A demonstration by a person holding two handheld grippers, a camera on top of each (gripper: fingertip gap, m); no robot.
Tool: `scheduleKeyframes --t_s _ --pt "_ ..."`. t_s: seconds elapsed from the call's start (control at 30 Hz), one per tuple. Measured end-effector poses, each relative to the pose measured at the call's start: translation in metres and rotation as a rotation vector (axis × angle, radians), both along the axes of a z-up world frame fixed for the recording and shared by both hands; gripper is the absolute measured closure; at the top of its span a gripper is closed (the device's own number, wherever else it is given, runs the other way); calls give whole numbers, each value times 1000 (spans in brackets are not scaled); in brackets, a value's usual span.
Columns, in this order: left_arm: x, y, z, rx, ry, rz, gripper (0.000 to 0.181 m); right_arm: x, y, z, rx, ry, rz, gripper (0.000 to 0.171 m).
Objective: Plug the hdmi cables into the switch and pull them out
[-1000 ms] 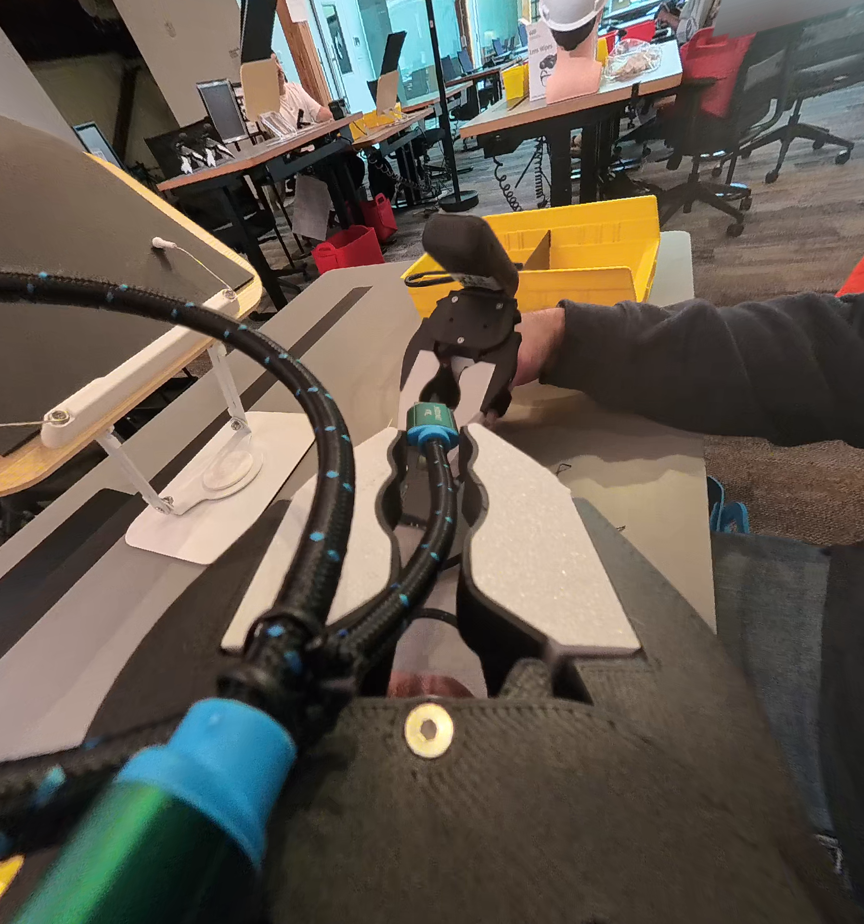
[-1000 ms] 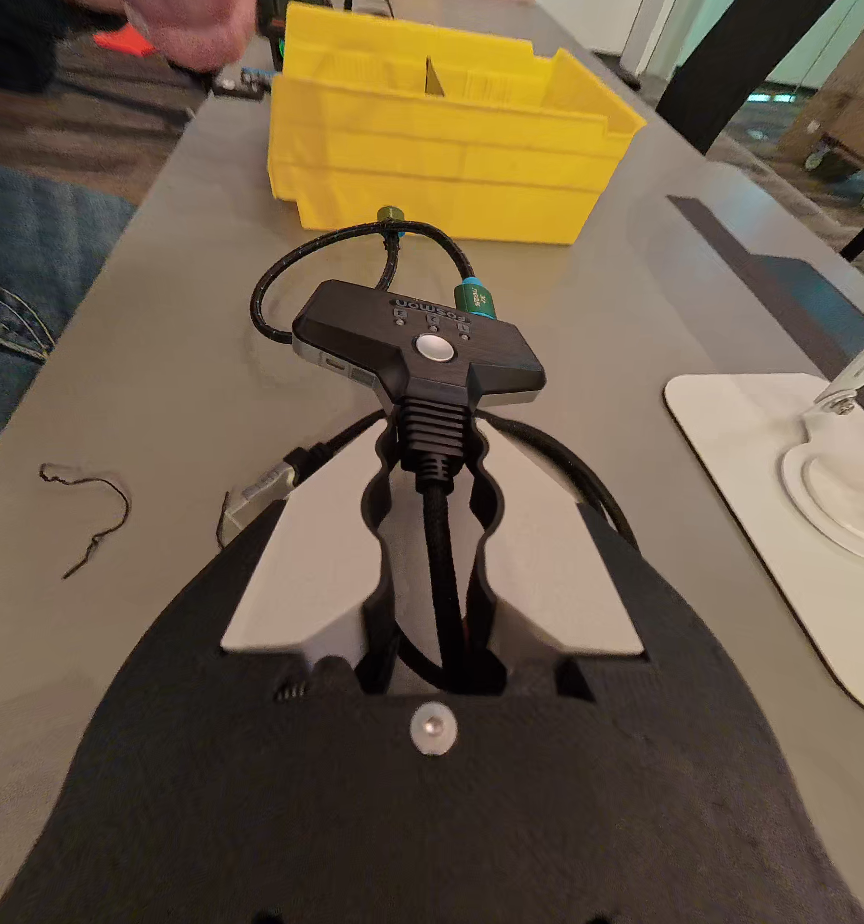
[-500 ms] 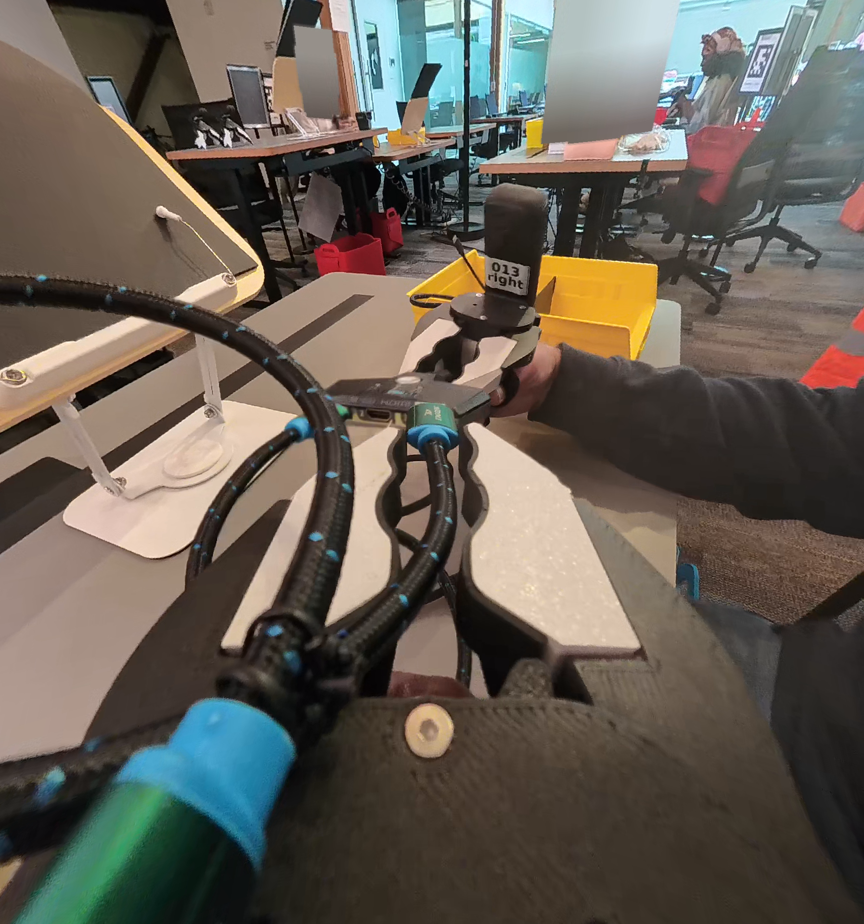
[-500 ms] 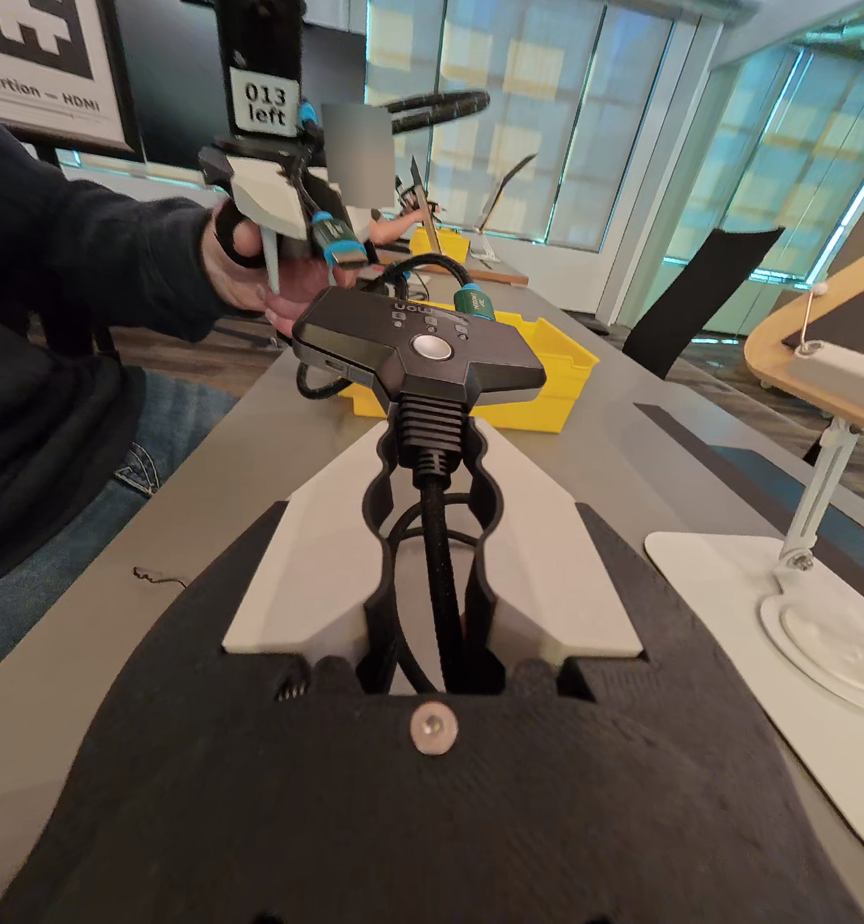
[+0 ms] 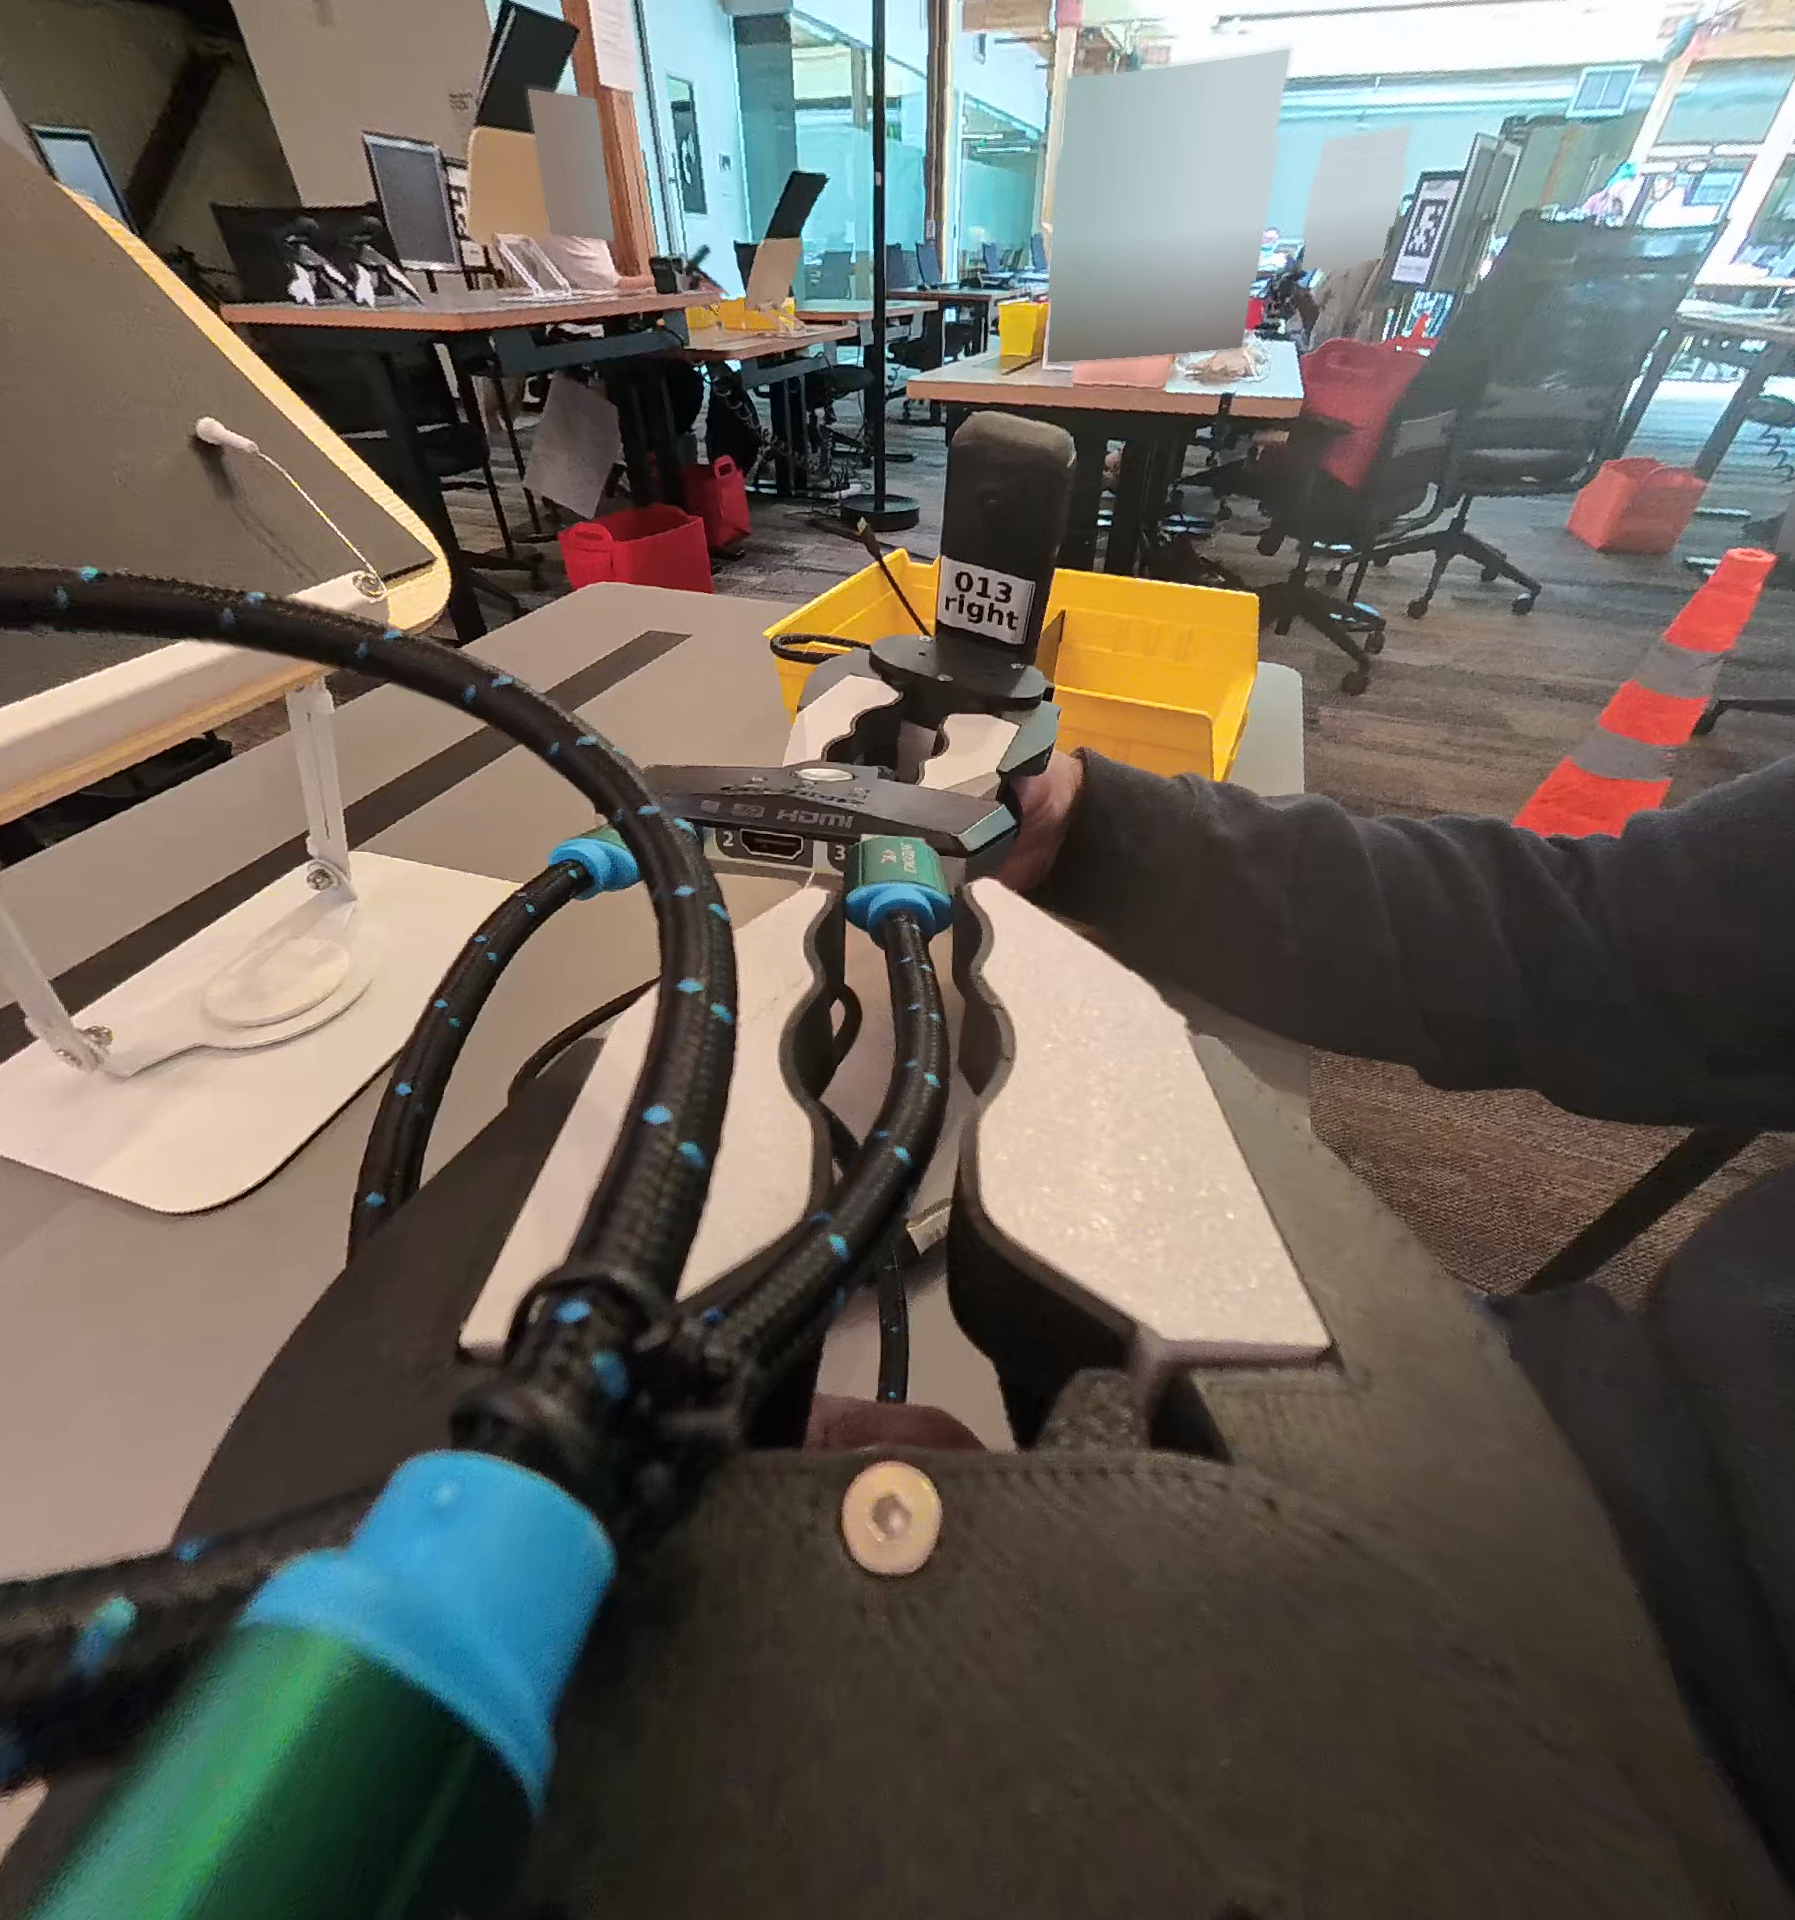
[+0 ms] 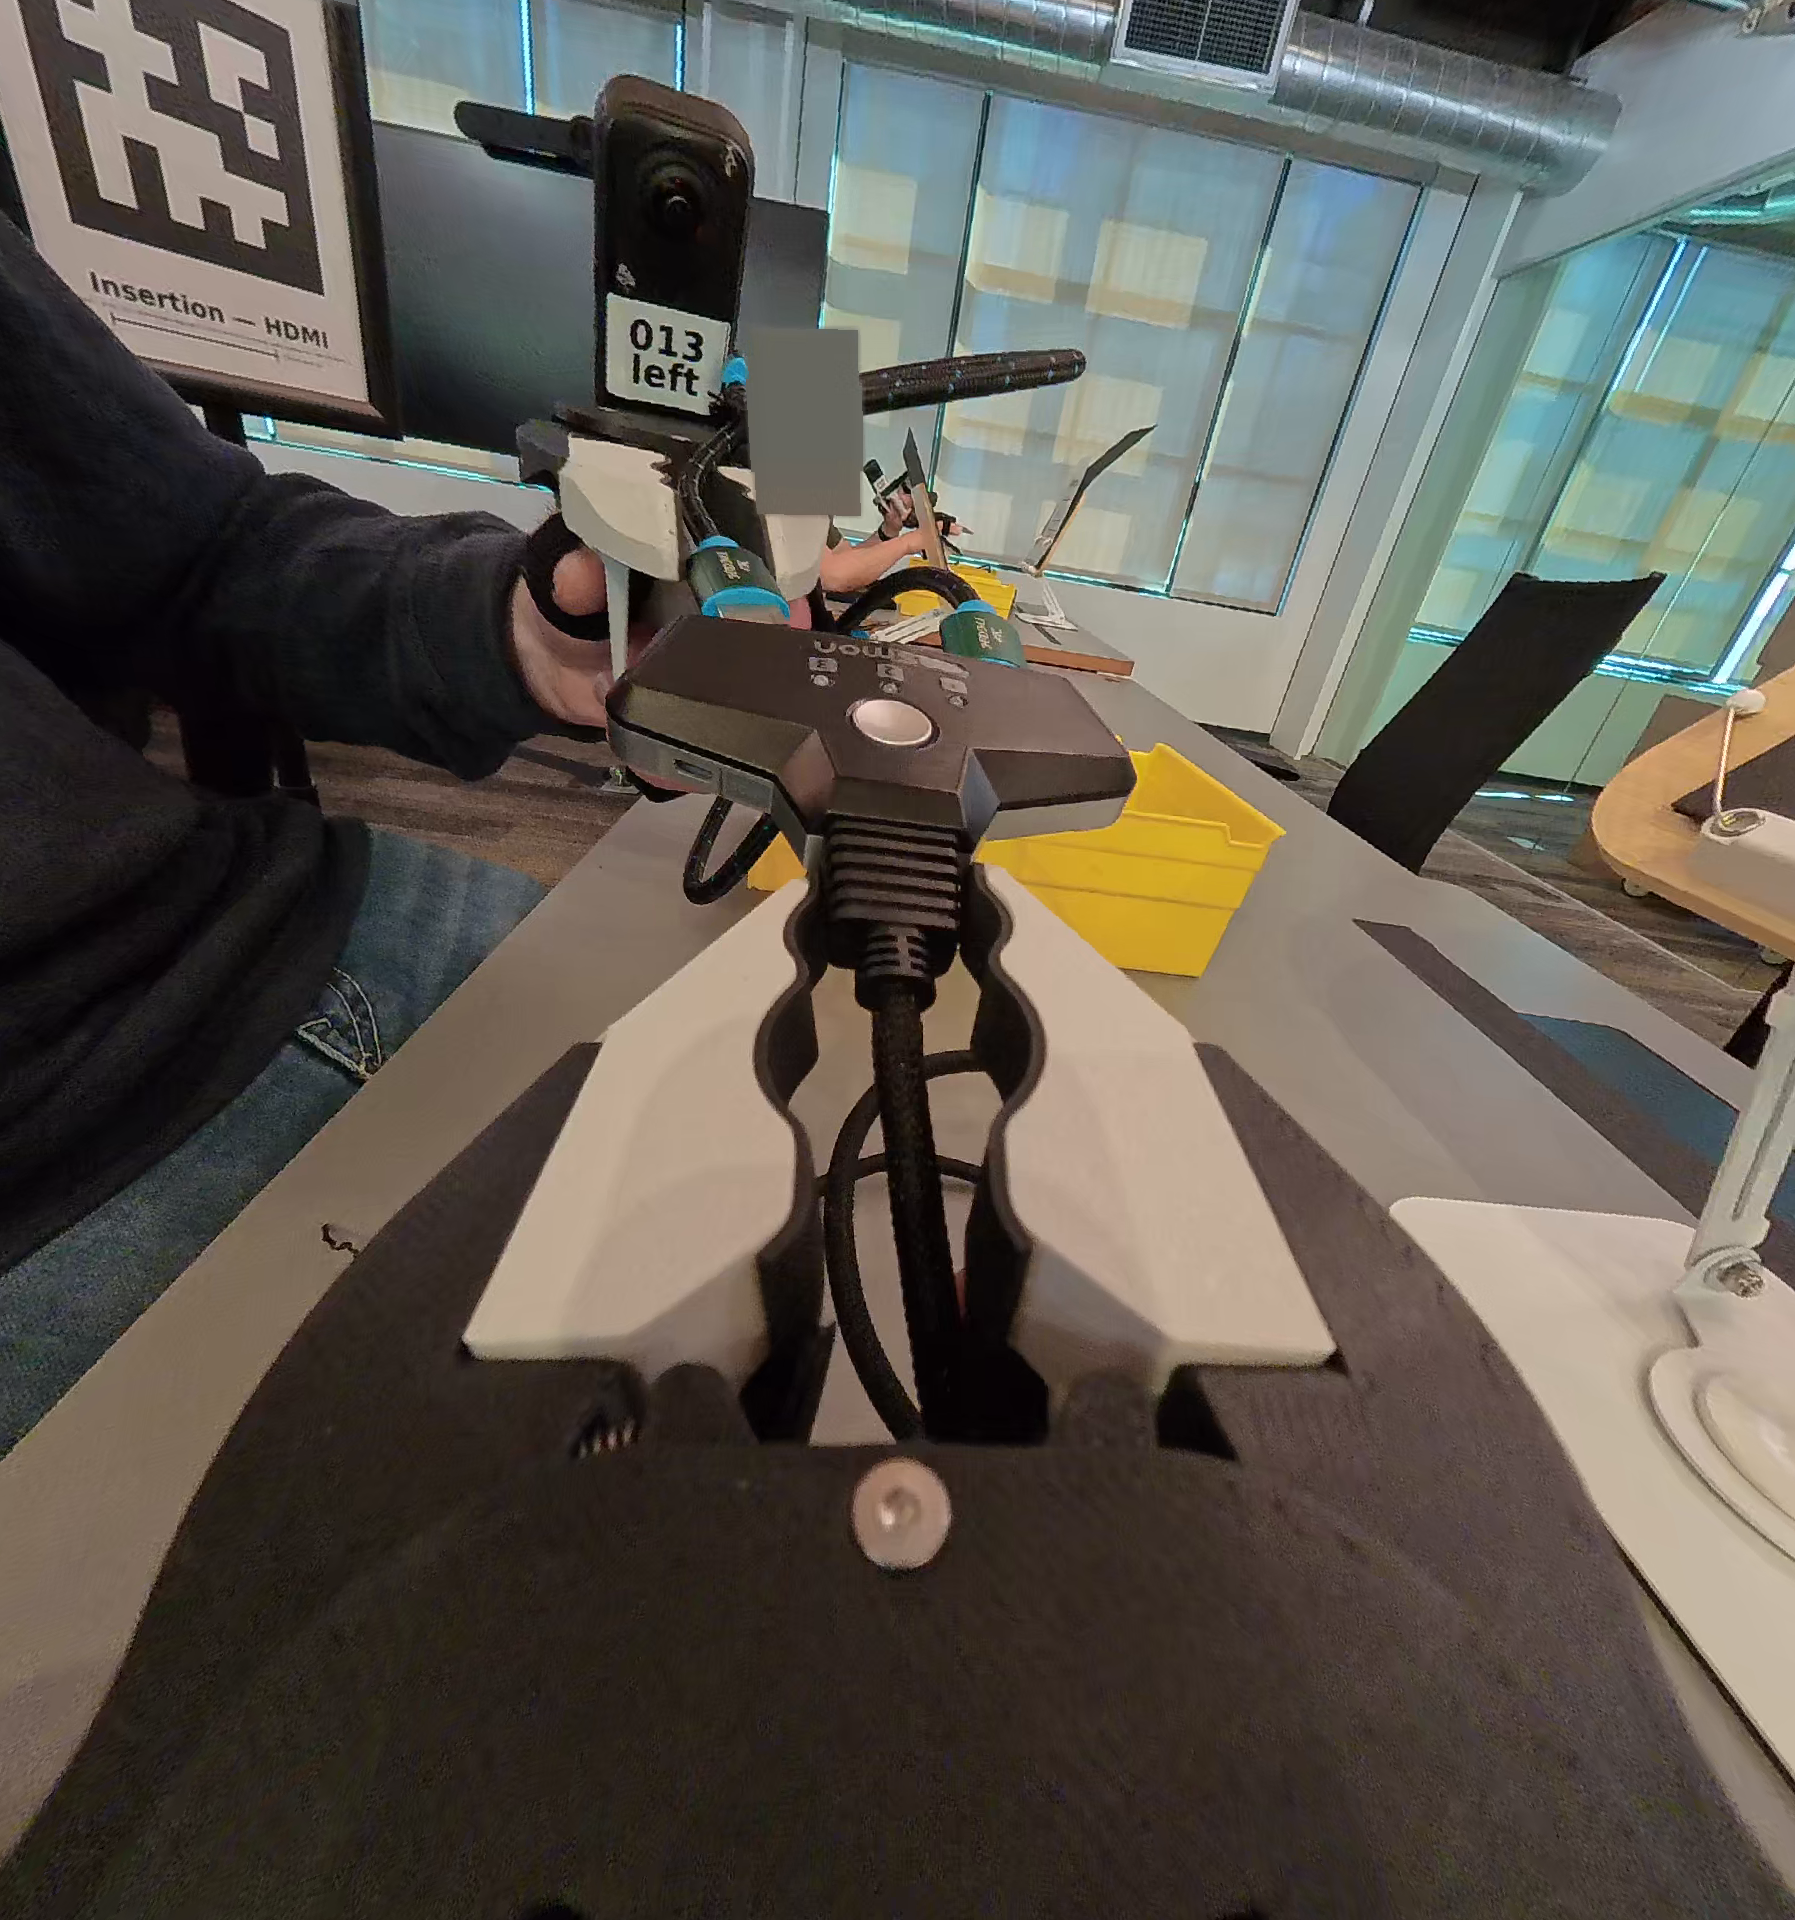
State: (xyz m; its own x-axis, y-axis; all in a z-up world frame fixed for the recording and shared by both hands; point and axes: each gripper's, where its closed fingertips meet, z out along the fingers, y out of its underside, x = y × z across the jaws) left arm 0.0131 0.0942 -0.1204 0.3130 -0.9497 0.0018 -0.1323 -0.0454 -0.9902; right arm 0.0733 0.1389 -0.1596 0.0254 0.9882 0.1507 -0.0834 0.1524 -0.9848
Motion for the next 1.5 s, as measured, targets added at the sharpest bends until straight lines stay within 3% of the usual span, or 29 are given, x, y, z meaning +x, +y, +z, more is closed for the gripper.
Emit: scheduleKeyframes --t_s 0.83,1.5 --pt "0 -14 -10 -1 79 -131 162 -4 -14 -4 29 -38 53 148" --pt "0 -13 -21 -22 185 -137 162 -10 -11 -17 55 -129 19 149"
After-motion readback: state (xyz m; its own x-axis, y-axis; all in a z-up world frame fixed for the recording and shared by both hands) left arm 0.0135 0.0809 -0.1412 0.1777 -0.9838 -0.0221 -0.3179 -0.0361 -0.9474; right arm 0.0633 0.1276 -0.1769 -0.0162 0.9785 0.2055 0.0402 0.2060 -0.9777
